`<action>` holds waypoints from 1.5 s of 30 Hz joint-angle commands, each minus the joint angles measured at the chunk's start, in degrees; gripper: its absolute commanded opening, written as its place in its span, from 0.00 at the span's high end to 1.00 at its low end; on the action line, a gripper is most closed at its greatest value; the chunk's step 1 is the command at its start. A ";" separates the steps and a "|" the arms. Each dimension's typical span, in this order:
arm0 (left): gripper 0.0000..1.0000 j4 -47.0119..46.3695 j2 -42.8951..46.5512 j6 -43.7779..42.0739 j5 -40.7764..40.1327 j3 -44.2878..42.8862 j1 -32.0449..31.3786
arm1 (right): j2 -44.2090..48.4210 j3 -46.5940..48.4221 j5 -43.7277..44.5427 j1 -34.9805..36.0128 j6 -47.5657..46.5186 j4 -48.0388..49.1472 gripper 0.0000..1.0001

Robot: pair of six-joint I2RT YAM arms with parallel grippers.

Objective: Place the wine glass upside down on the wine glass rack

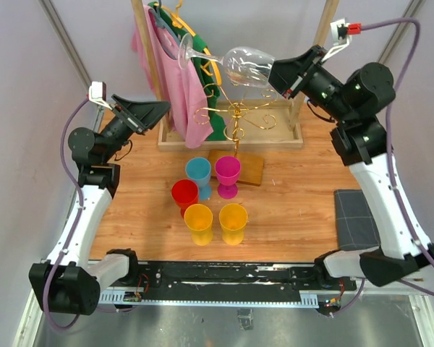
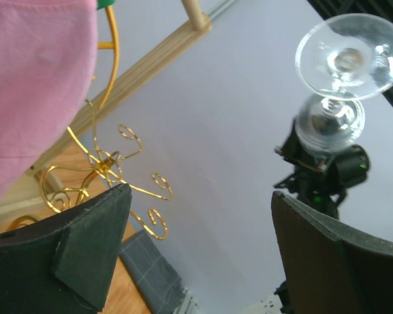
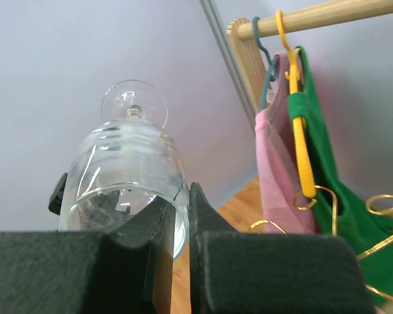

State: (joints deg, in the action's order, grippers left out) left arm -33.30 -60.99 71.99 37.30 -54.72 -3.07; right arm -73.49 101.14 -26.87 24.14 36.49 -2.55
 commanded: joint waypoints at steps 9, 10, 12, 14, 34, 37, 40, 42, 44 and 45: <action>0.11 -29.17 -5.52 23.15 4.67 -1.42 5.07 | -14.98 2.31 -19.64 -6.28 35.34 39.04 0.99; 0.12 -35.27 -7.32 26.98 4.40 -0.93 5.94 | -15.94 2.53 -19.96 -6.51 38.15 41.44 0.99; 0.13 -45.03 -10.71 34.69 2.99 -0.66 6.55 | -18.31 3.56 -20.73 -6.47 42.44 46.24 0.99; 0.15 -54.44 -14.85 42.08 1.11 -1.41 6.59 | -20.86 4.48 -21.31 -6.25 47.02 51.57 0.99; 0.20 -68.54 -18.74 60.18 -2.84 -6.30 5.01 | -30.49 7.71 -27.54 2.16 45.92 53.99 0.99; 0.22 -68.56 -17.14 61.31 -3.73 -6.06 4.66 | -32.27 9.37 -28.32 2.78 47.74 55.89 0.99; 0.22 -68.59 -15.72 62.47 -4.63 -5.69 4.65 | -34.42 12.22 -29.52 2.91 49.82 57.25 0.99; 0.23 -68.53 -14.91 62.90 -5.14 -5.29 4.65 | -35.85 14.39 -30.31 2.93 51.03 57.83 0.99; 0.24 -68.65 -14.25 63.01 -5.37 -4.78 4.65 | -37.27 17.01 -31.44 3.02 52.42 58.51 0.99; 0.25 -68.65 -13.90 63.00 -5.51 -4.43 4.65 | -37.94 18.15 -32.01 3.09 53.25 58.90 0.99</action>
State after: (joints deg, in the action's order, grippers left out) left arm -87.33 -76.84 118.80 33.12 -59.44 1.74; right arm -110.78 113.23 -56.62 26.28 85.45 49.78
